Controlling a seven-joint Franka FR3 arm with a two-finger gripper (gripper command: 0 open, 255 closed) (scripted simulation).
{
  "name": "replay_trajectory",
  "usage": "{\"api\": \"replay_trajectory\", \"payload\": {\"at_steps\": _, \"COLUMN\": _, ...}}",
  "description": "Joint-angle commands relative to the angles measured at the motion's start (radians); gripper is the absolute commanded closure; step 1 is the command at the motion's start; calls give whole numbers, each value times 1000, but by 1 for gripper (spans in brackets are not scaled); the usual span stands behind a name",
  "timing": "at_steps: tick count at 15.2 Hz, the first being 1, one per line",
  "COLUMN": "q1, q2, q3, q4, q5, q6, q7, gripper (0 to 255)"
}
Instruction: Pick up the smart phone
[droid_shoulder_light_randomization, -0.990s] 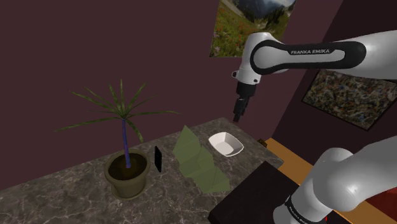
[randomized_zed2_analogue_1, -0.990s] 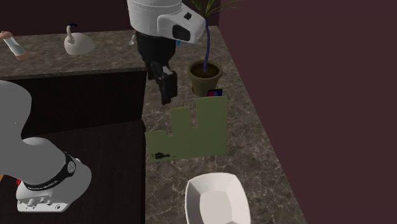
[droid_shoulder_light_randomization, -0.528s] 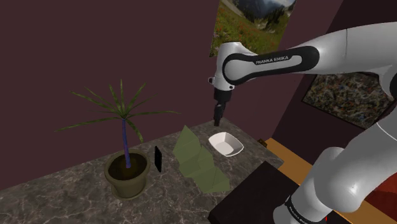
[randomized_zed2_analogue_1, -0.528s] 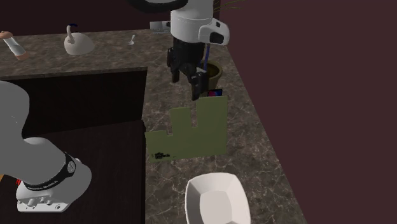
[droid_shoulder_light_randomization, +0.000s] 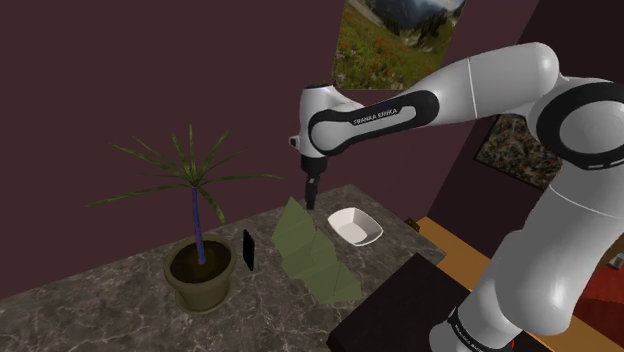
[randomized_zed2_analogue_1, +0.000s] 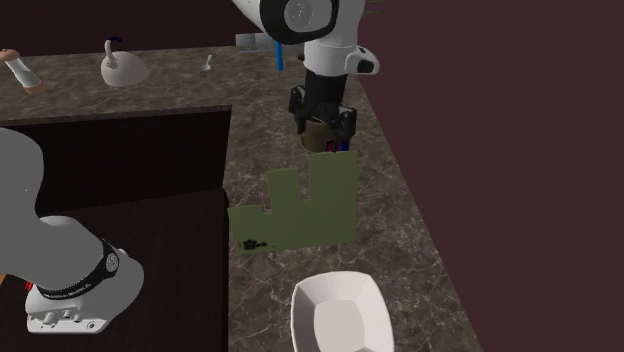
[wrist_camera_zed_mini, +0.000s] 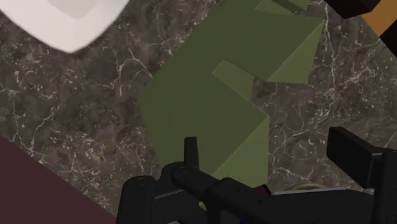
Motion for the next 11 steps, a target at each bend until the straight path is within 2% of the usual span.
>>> {"api": "replay_trajectory", "payload": {"at_steps": 1, "q1": 16, "q2": 69, "q3": 14, "q4": 51, "q5": -25, "q6": 18, "q7": -13, "gripper": 0}}
{"api": "replay_trajectory", "payload": {"at_steps": 11, "q1": 117, "q2": 411, "q3": 58, "q4": 343, "q5": -172, "q6": 60, "q7": -65, "gripper": 0}}
